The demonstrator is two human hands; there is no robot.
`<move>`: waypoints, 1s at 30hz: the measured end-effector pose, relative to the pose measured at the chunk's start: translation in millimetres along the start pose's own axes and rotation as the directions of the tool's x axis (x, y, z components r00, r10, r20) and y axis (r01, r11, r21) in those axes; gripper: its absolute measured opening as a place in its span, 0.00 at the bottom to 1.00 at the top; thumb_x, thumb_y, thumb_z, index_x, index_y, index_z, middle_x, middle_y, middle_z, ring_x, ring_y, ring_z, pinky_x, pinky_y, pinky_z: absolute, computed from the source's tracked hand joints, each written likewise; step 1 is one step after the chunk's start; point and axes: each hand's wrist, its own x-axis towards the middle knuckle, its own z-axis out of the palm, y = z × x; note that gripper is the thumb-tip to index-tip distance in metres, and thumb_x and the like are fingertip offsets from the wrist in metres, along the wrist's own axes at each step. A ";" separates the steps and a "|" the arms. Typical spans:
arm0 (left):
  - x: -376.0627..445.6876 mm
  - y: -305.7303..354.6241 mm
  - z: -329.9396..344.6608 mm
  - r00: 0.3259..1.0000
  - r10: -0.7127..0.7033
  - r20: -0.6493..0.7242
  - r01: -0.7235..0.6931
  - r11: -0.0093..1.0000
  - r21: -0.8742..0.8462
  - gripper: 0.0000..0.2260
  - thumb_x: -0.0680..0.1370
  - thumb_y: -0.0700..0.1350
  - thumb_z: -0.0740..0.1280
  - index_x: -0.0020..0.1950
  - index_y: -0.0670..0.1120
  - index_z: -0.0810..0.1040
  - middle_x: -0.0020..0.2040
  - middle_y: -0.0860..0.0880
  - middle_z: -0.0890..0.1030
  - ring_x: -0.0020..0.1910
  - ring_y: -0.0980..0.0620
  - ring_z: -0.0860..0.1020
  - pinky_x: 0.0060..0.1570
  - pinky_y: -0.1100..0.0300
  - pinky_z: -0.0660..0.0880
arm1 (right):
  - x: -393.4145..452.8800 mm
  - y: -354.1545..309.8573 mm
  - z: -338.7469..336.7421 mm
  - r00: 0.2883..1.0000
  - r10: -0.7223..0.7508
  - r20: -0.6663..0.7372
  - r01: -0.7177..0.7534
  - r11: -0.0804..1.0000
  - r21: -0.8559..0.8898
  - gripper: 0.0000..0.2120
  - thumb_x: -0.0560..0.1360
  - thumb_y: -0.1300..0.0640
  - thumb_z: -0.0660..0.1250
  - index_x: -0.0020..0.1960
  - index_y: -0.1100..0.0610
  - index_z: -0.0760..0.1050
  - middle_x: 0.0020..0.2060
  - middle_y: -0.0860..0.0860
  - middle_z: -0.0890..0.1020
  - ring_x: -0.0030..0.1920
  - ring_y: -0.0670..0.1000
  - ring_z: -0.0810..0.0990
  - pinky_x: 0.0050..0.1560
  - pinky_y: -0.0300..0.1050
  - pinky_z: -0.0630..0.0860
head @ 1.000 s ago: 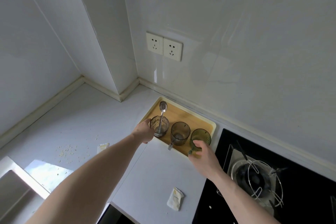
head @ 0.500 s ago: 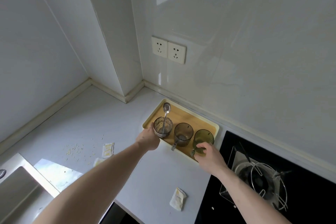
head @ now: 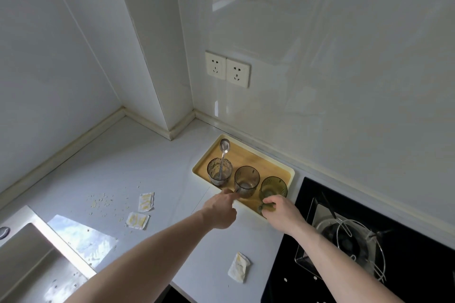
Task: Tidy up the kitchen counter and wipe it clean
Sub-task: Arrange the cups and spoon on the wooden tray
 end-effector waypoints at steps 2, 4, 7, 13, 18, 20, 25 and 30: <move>-2.1 1.1 1.5 1.000 -0.007 0.004 0.007 1.000 0.024 0.24 0.82 0.45 0.60 0.79 0.54 0.67 0.77 0.50 0.68 0.70 0.45 0.74 0.68 0.48 0.75 | 0.2 0.2 -0.9 1.000 0.000 -0.001 0.000 1.000 -0.003 0.19 0.79 0.50 0.66 0.69 0.50 0.75 0.70 0.47 0.75 0.69 0.48 0.74 0.67 0.43 0.71; -3.8 1.7 2.2 1.000 -0.012 -0.014 0.013 0.999 0.052 0.24 0.82 0.45 0.60 0.79 0.54 0.66 0.78 0.50 0.66 0.69 0.44 0.75 0.66 0.48 0.76 | 0.2 -0.3 -3.1 1.000 0.002 -0.004 -0.002 1.000 0.011 0.19 0.79 0.50 0.66 0.70 0.50 0.75 0.69 0.47 0.76 0.68 0.48 0.75 0.65 0.42 0.72; -7.5 2.8 3.3 1.000 -0.018 -0.019 0.019 0.997 0.075 0.24 0.83 0.45 0.60 0.80 0.53 0.65 0.79 0.50 0.64 0.69 0.44 0.75 0.64 0.49 0.78 | 0.0 0.5 -5.2 1.000 0.002 -0.001 -0.002 0.999 0.041 0.19 0.80 0.50 0.66 0.70 0.50 0.75 0.69 0.47 0.76 0.68 0.48 0.75 0.63 0.42 0.74; -16.8 4.2 1.5 1.000 -0.007 -0.014 0.007 0.998 0.059 0.26 0.81 0.45 0.62 0.79 0.54 0.65 0.78 0.50 0.65 0.68 0.43 0.75 0.62 0.50 0.78 | -3.9 5.4 -2.5 0.999 -0.035 -0.012 0.036 0.998 0.060 0.18 0.80 0.52 0.68 0.69 0.51 0.75 0.73 0.48 0.71 0.70 0.49 0.73 0.69 0.45 0.70; -48.0 -11.1 -1.6 0.995 -0.034 -0.091 0.029 0.998 -0.059 0.23 0.81 0.46 0.63 0.76 0.56 0.69 0.80 0.52 0.62 0.71 0.46 0.74 0.67 0.52 0.75 | -27.0 -4.4 6.2 0.994 -0.101 -0.038 0.104 0.990 0.093 0.17 0.79 0.50 0.68 0.67 0.46 0.75 0.72 0.43 0.69 0.70 0.46 0.73 0.69 0.46 0.72; -72.9 -26.7 -2.1 0.987 -0.069 -0.143 0.050 0.990 -0.132 0.21 0.82 0.49 0.64 0.75 0.58 0.70 0.80 0.54 0.62 0.68 0.50 0.76 0.66 0.53 0.76 | -45.6 -14.2 12.5 0.989 -0.145 -0.039 0.150 0.979 0.141 0.16 0.79 0.50 0.69 0.67 0.44 0.75 0.68 0.39 0.69 0.69 0.44 0.73 0.67 0.44 0.72; -162.1 -80.6 -2.8 0.943 -0.190 -0.271 0.119 0.958 -0.259 0.19 0.81 0.51 0.67 0.71 0.62 0.72 0.77 0.61 0.63 0.61 0.61 0.77 0.57 0.64 0.77 | -91.4 -39.2 31.3 0.978 -0.210 -0.006 0.201 0.927 0.316 0.14 0.79 0.51 0.69 0.62 0.40 0.74 0.66 0.35 0.70 0.65 0.40 0.73 0.59 0.40 0.78; -227.1 -114.9 -3.8 0.909 -0.300 -0.291 0.242 0.945 -0.219 0.19 0.82 0.53 0.65 0.73 0.63 0.70 0.77 0.63 0.61 0.63 0.63 0.75 0.56 0.67 0.75 | -104.0 -56.0 54.4 0.964 -0.261 0.060 0.229 0.920 0.318 0.14 0.79 0.50 0.70 0.61 0.38 0.74 0.68 0.34 0.68 0.64 0.38 0.73 0.61 0.44 0.79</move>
